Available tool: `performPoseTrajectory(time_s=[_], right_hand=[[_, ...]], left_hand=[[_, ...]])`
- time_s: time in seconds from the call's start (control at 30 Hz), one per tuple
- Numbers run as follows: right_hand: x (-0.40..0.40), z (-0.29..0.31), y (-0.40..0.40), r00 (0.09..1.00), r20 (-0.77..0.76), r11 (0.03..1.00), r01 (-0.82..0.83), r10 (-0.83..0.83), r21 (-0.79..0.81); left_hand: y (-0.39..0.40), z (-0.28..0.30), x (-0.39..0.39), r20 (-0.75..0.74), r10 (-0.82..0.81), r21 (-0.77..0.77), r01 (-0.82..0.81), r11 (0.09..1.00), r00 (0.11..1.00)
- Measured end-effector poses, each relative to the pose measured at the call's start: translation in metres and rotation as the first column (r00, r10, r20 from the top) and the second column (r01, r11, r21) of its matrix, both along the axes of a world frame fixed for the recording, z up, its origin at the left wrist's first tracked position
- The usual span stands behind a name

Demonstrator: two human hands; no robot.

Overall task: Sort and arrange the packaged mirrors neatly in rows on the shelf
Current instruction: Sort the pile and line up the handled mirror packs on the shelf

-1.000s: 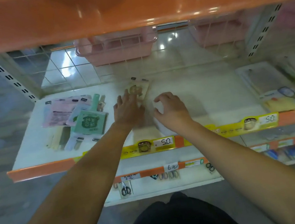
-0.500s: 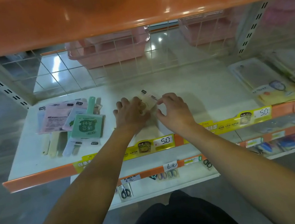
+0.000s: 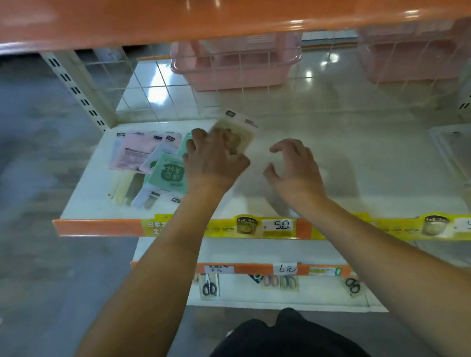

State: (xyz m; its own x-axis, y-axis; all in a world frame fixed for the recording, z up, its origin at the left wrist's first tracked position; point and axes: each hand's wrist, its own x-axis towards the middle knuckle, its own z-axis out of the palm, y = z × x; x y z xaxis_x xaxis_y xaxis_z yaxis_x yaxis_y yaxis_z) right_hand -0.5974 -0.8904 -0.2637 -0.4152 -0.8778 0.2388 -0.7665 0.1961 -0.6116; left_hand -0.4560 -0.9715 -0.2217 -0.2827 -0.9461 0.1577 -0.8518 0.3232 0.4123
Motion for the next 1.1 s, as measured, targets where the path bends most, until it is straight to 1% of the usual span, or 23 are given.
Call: performPoseTrajectory(time_s=[0.1, 0.2, 0.27, 0.33, 0.43, 0.53, 0.63, 0.73, 0.8, 0.97, 1.1], right_hand=[[0.016, 0.0, -0.01, 0.998, 0.015, 0.999, -0.055, 0.054, 0.004], [0.037, 0.0, -0.019, 0.996, 0.014, 0.996, -0.09, 0.09, 0.001], [0.05, -0.002, -0.024, 0.996, 0.01, 0.996, -0.089, 0.089, -0.012], [0.063, -0.004, -0.029, 0.998, 0.005, 0.997, -0.069, 0.069, -0.02], [0.086, -0.008, -0.037, 1.0, 0.007, 1.0, -0.019, 0.019, -0.005], [0.112, -0.011, -0.044, 0.999, 0.014, 0.999, 0.033, -0.034, 0.026], [0.134, -0.012, -0.048, 0.995, 0.01, 0.995, 0.099, -0.099, 0.012], [0.147, -0.012, -0.045, 0.993, 0.012, 0.993, 0.118, -0.118, -0.012], [0.154, -0.008, -0.044, 0.991, 0.017, 0.991, 0.131, -0.131, -0.018], [0.169, -0.001, -0.046, 0.995, 0.024, 0.995, 0.097, -0.097, 0.023], [0.175, 0.001, -0.056, 0.999, 0.011, 0.998, 0.049, -0.05, 0.043]], left_hand=[[-0.007, 0.002, 0.029, 0.015, 0.135, -0.086, -0.133, 0.987, 0.991], [-0.017, -0.005, 0.061, 0.018, 0.209, -0.156, -0.204, 0.967, 0.978], [-0.026, -0.012, 0.079, 0.041, 0.237, -0.15, -0.228, 0.962, 0.971], [-0.033, -0.021, 0.095, 0.075, 0.249, -0.103, -0.241, 0.965, 0.966], [-0.041, -0.038, 0.115, 0.123, 0.218, -0.055, -0.212, 0.976, 0.968], [-0.048, -0.043, 0.129, 0.14, 0.126, -0.051, -0.12, 0.991, 0.982], [-0.057, -0.038, 0.141, 0.107, 0.037, -0.017, -0.035, 0.999, 0.994], [-0.062, -0.034, 0.157, 0.044, -0.04, -0.098, 0.044, 0.994, 0.998], [-0.067, -0.032, 0.167, 0.02, -0.07, -0.122, 0.072, 0.99, 0.997], [-0.067, -0.033, 0.18, -0.013, -0.097, -0.088, 0.096, 0.991, 0.995], [-0.061, -0.038, 0.184, -0.013, -0.094, -0.103, 0.093, 0.99, 0.995]])
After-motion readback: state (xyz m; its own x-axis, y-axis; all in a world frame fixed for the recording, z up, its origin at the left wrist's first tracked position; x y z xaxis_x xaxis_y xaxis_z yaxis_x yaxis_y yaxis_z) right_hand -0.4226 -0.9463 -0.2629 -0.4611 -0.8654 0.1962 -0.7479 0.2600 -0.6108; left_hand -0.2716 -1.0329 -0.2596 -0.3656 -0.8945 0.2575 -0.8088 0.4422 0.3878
